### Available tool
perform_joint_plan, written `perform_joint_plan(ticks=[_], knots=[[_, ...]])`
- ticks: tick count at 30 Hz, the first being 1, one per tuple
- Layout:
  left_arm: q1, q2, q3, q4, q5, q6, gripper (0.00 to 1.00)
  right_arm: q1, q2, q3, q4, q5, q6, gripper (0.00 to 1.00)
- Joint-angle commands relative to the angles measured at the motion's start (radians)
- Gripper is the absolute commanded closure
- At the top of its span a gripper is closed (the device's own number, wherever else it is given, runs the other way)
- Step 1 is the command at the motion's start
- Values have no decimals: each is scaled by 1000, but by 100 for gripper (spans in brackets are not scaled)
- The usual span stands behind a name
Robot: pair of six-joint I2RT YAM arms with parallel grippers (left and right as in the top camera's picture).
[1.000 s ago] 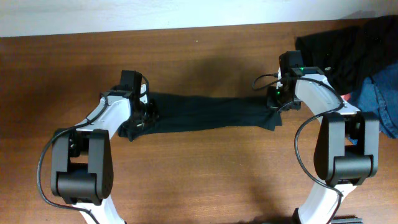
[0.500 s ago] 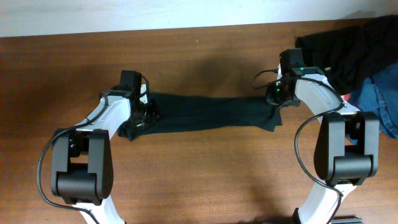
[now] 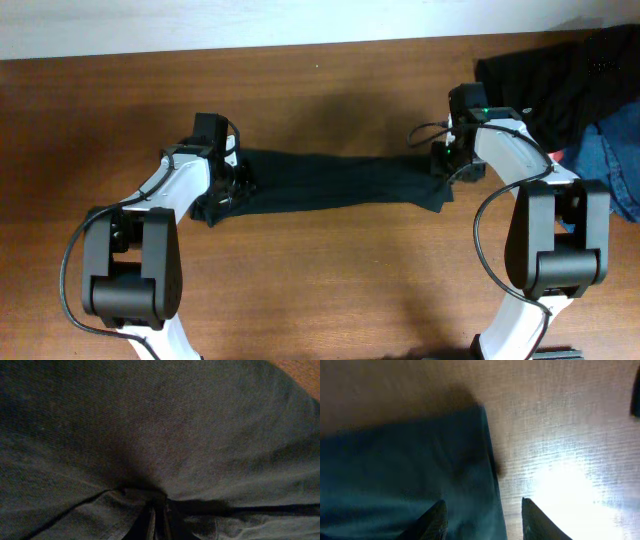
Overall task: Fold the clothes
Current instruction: 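Adjust the right gripper's hold on the strip's right end corner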
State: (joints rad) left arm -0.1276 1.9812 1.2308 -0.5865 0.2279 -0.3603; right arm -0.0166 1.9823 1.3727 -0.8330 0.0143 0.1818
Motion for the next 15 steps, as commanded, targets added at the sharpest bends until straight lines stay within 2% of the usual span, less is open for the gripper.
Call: perform_joint_plan(ticks=[1,5,15], knots=[[-7,109,-49,-1,-56,5,92,-2,6,1,-9,15,27,60],[-7,109,-49,0,-48,5,92,-2,6,-19,-9,-24,44,75],[-7,109,-49,0,-49,5,92,0,6,-67,23,-58,116,75]])
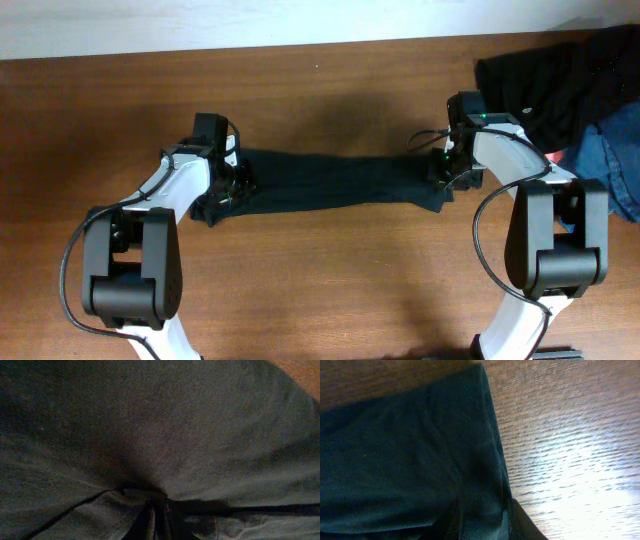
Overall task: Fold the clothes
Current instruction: 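Adjust the right gripper's hold on the strip's right end corner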
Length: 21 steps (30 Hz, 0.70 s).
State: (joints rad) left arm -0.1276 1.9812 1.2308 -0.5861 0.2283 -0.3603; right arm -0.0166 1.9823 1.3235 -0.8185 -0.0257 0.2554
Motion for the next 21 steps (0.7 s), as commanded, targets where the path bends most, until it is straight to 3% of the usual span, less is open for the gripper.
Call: perform_joint_plan(ticks=[1,5,9,21], knots=[[-7,109,-49,0,-49,5,92,0,6,-18,9,-24,42,75],[-7,109,-49,0,-49,5,92,0,6,-18,11,-24,42,78],[-7,109,-49,0,-49,5,91,0,6,-19,11,-24,42,96],[-7,109,-49,-1,-50,6,92,-13,6,15,-24,-14,41,96]])
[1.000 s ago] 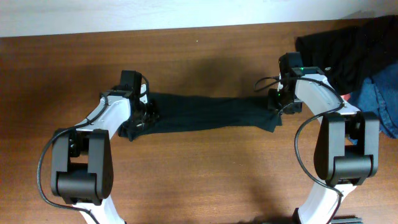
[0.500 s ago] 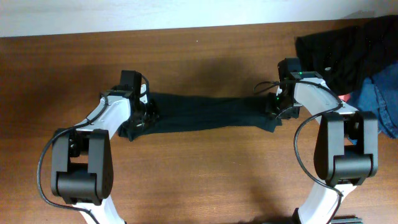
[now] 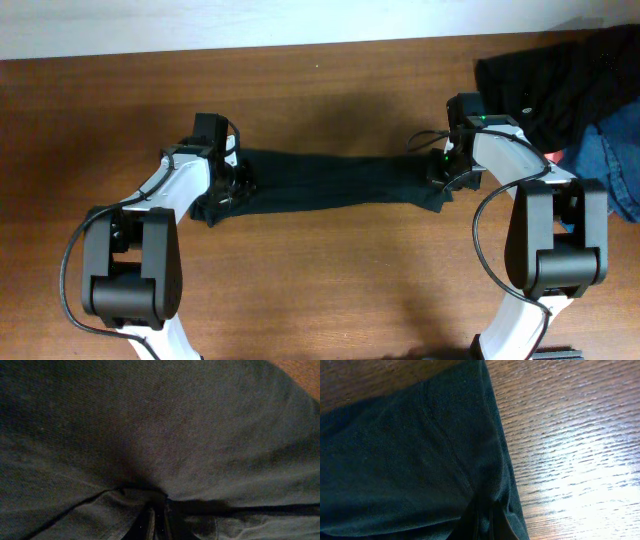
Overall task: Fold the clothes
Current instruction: 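Adjust the right gripper's hold on the strip's right end corner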
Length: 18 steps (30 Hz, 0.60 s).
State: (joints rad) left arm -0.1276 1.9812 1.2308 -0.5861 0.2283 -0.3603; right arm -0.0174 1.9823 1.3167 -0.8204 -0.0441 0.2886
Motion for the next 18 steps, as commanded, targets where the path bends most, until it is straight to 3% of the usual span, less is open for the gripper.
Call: perform_joint_plan(ticks=[1,7,18], knots=[[-7,109,-49,-1,-52,5,91,-17,6,38,-42,6,8,96],[-7,109,-49,0,-52,5,91,-31,6,123,-108,5,8,96],[-7,109,-49,-1,-52,5,92,-31,6,125,-42,2,8,96]])
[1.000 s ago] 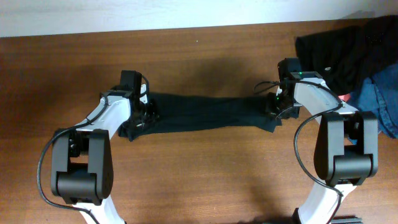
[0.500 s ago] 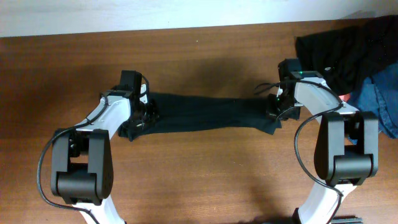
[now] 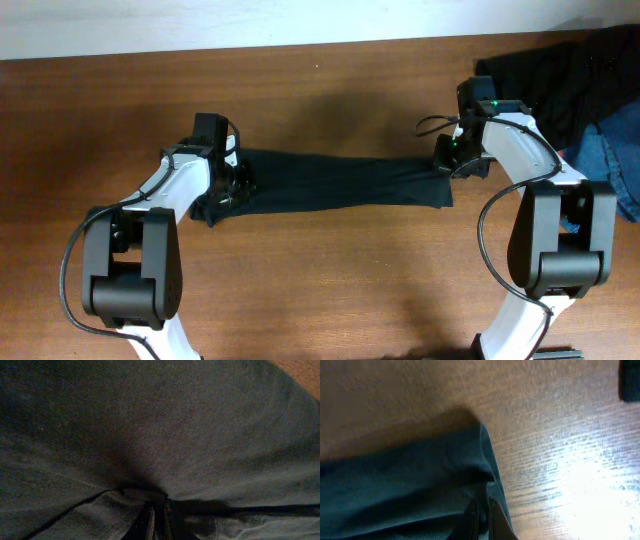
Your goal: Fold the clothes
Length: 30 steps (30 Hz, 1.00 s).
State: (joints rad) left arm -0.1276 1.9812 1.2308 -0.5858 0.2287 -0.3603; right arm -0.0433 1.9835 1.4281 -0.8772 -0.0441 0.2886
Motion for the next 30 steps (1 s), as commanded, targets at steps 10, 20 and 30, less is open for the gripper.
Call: perform_joint_plan(ticks=[10,20,30], knots=[[-7,109,-49,-1,-50,5,91,-3,5,13,96,2,-4,96],[-7,109,-49,-1,-50,5,81,-3,5,9,124,-43,-119,82],[-7,109,-49,2,-50,5,47,43,3,216,-167,-92,-124,60]])
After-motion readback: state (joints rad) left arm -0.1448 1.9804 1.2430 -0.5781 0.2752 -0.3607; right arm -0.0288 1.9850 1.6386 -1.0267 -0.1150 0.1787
